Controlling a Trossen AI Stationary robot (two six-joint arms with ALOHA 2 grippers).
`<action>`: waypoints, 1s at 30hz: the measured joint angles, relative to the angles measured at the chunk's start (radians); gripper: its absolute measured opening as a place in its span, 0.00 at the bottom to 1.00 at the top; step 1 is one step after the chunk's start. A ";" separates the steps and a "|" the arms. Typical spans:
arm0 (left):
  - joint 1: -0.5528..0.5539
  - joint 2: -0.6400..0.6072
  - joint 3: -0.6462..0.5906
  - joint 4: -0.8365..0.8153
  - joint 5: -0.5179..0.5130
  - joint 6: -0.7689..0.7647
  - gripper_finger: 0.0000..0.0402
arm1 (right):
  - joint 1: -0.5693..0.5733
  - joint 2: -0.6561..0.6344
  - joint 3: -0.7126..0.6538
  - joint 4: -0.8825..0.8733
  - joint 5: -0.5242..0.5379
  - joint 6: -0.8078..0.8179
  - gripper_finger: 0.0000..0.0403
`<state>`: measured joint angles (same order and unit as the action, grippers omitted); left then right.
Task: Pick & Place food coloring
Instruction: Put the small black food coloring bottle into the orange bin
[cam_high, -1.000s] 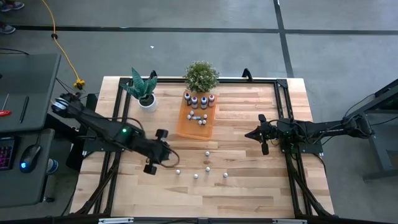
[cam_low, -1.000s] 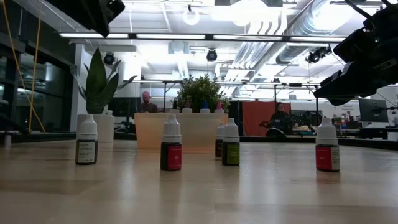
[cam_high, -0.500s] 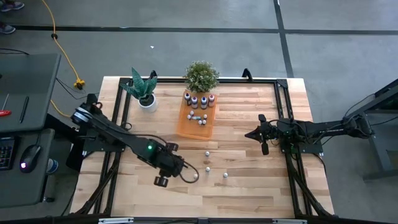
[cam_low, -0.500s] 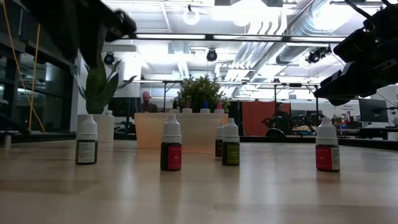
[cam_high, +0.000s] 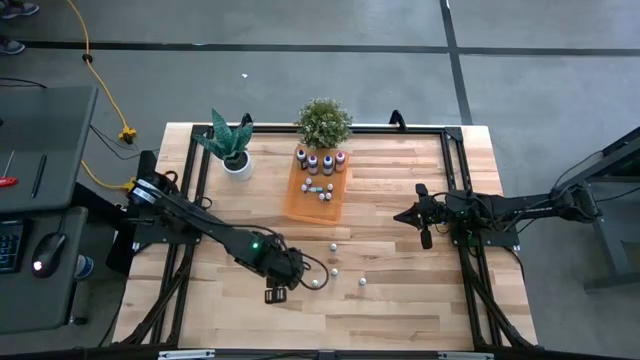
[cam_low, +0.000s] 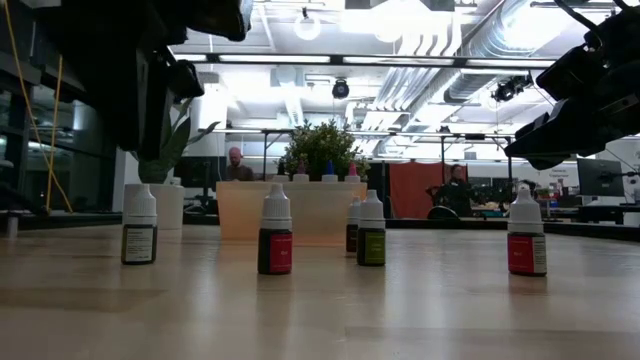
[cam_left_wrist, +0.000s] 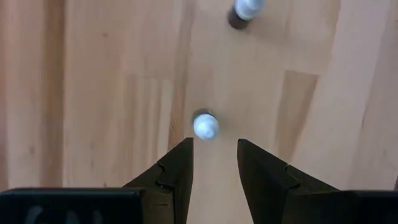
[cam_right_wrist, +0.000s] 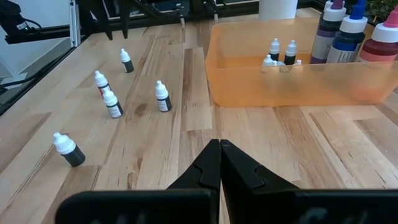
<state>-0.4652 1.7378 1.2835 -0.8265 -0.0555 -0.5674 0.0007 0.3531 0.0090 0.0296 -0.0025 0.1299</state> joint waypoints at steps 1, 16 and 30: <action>0.000 0.000 0.000 -0.001 -0.016 -0.011 0.30 | 0.000 0.000 0.000 0.000 0.000 0.000 0.00; 0.001 0.038 -0.003 -0.037 -0.082 -0.020 0.30 | 0.000 0.000 0.000 0.002 0.000 0.000 0.00; 0.000 0.074 -0.001 0.016 -0.048 0.075 0.31 | 0.000 0.000 0.000 -0.003 -0.002 0.000 0.00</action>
<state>-0.4648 1.8121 1.2825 -0.8101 -0.1032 -0.4923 0.0006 0.3534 0.0089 0.0265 -0.0044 0.1299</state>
